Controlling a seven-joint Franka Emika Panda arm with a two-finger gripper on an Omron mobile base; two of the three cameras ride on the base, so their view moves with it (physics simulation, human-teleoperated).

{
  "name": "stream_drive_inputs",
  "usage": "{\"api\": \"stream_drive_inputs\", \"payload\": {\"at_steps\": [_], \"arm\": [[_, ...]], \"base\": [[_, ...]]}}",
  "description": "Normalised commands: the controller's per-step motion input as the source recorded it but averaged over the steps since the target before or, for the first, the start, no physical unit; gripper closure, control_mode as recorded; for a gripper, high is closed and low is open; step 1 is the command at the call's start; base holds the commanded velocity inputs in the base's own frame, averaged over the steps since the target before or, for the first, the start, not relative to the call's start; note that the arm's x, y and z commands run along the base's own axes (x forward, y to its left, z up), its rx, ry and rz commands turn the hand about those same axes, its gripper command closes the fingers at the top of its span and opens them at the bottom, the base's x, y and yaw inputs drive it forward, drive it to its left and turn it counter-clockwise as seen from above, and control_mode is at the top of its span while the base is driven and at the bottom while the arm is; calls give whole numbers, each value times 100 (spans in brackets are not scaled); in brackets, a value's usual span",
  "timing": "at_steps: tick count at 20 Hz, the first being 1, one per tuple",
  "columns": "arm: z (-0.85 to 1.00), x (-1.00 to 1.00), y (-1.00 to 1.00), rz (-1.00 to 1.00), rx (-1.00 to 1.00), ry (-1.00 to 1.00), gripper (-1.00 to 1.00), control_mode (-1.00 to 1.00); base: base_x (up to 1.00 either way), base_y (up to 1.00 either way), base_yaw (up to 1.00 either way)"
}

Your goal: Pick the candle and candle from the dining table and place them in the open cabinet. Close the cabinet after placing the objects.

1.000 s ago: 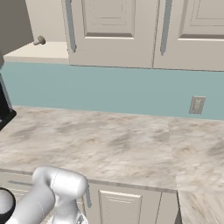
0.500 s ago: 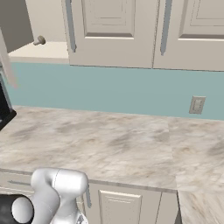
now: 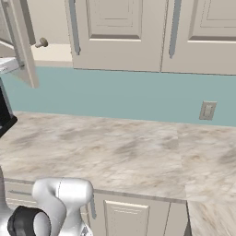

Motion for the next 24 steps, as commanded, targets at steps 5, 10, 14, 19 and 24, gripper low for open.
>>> {"api": "stream_drive_inputs", "payload": {"at_steps": [5,10,14,19,24], "arm": [[2,74,-23,12,13,13,-100,-100],[10,63,-2,1,3,12,-100,-100],[-2,50,0,0,-1,6,-100,-100],[-7,57,0,2,-7,0,-100,-100],[-9,62,0,5,-3,0,-100,-100]], "base": [[0,0,0],[0,0,0],[0,0,0],[0,0,0],[0,0,0]]}}
